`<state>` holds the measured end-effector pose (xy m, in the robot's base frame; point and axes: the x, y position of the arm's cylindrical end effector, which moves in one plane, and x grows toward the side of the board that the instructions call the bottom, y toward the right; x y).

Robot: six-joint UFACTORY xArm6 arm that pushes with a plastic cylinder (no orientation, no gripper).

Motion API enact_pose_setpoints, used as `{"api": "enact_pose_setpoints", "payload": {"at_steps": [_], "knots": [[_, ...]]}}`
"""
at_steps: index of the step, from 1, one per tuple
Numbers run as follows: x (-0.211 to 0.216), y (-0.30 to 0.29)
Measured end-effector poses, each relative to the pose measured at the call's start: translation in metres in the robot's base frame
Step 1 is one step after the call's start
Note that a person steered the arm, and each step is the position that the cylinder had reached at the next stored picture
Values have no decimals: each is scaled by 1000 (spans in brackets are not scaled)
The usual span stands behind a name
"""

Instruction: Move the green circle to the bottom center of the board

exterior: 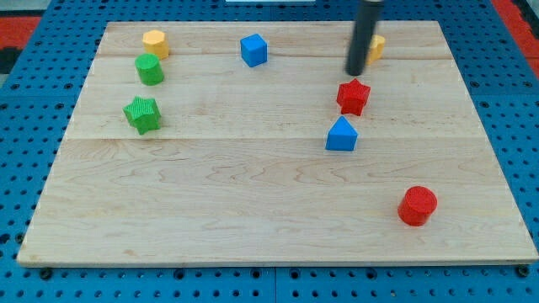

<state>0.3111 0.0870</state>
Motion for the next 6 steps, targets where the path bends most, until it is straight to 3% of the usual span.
{"api": "enact_pose_setpoints", "payload": {"at_steps": [2,3,5,6], "knots": [[-1,-154],[-29,-161],[-36,-271],[-36,-282]]}}
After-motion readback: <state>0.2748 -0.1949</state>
